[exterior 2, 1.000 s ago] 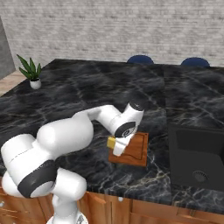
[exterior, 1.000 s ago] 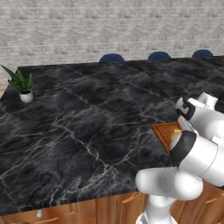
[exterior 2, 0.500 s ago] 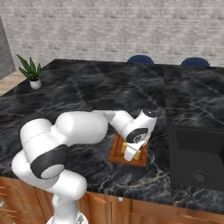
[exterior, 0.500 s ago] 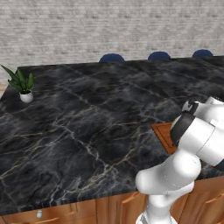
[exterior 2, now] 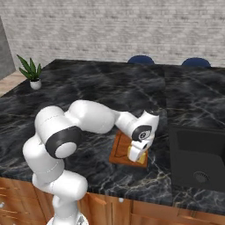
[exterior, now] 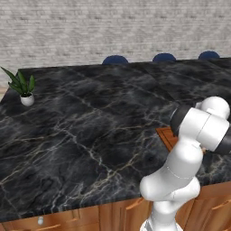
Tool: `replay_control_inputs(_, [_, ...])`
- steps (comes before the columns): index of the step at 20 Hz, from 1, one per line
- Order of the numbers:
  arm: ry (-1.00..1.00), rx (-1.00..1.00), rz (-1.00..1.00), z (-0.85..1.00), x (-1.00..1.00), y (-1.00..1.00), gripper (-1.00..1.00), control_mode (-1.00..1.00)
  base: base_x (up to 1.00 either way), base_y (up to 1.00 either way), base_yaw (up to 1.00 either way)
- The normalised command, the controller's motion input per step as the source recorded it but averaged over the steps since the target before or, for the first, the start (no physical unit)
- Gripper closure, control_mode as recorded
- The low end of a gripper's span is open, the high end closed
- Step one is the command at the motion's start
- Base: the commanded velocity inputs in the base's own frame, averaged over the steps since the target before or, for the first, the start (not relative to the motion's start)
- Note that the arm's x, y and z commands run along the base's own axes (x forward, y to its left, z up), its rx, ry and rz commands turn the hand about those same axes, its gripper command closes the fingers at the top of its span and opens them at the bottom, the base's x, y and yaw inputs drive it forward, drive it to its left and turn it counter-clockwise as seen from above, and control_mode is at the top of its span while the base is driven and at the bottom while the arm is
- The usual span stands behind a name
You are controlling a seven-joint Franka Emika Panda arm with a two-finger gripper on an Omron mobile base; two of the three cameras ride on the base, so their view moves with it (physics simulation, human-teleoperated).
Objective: Pick up the sponge from the counter and clean the cutting board by briefly scrubbing or pressing down on the cutting board. Once finished, release the sponge.
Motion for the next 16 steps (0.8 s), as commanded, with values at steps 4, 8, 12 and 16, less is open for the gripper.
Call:
replay_control_inputs(4, [0.0, 0.0, 0.04, -0.29, 0.07, 0.0, 1.0, -1.0, 0.0, 0.0, 0.0])
replay_control_inputs(8, [-0.03, 0.0, 0.02, -0.23, 0.15, 0.0, 1.0, -1.0, 0.0, 0.0, 0.0])
replay_control_inputs(12, [0.0, 0.0, 0.0, -0.12, 0.29, 0.0, 1.0, -1.0, 0.0, 0.0, 0.0])
replay_control_inputs(16, [0.0, 0.0, 0.0, -0.09, 0.31, 0.0, 1.0, -1.0, 0.0, 0.0, 0.0])
